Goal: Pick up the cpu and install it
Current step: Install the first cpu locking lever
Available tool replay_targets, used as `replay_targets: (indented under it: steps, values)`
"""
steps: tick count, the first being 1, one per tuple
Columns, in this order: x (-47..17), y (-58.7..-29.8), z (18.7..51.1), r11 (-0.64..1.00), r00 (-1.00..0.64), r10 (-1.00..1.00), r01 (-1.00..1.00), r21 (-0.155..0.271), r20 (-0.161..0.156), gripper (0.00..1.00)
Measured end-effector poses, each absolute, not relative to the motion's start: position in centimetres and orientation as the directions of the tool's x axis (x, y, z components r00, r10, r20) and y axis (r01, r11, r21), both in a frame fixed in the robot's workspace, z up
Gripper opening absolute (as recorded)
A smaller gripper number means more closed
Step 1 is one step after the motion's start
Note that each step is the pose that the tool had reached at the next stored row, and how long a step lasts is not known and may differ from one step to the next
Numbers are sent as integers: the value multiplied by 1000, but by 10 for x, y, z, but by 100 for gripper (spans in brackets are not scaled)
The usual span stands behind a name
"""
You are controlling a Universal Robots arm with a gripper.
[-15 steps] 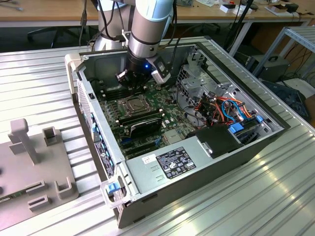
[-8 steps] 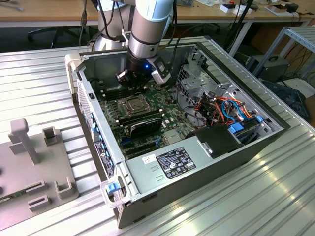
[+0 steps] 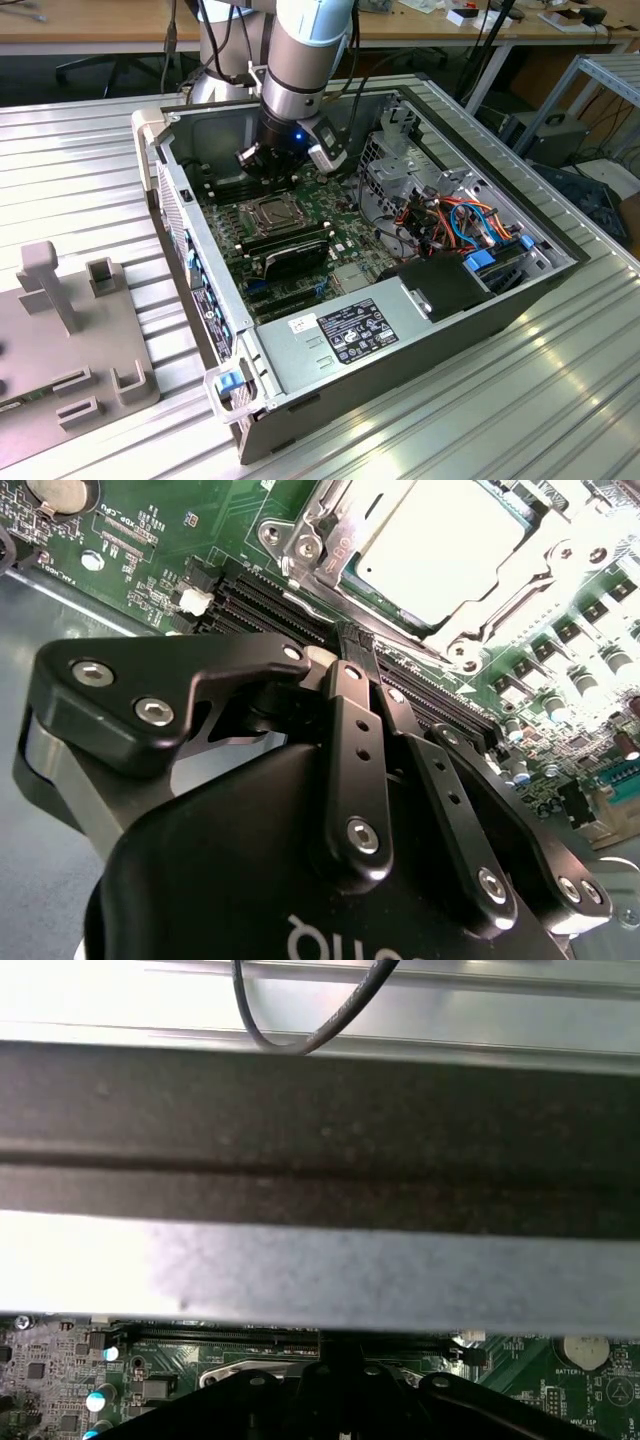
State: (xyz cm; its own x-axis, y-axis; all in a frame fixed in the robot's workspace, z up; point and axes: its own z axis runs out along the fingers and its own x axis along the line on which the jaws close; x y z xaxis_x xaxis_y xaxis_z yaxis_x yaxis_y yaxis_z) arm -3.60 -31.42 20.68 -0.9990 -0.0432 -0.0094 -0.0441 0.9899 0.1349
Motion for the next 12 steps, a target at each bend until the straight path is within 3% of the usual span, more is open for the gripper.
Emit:
replay_targets:
  steps: [12]
  values:
    - [-34, -315, 204, 990, -999, -43, -44, 135, -9, 11]
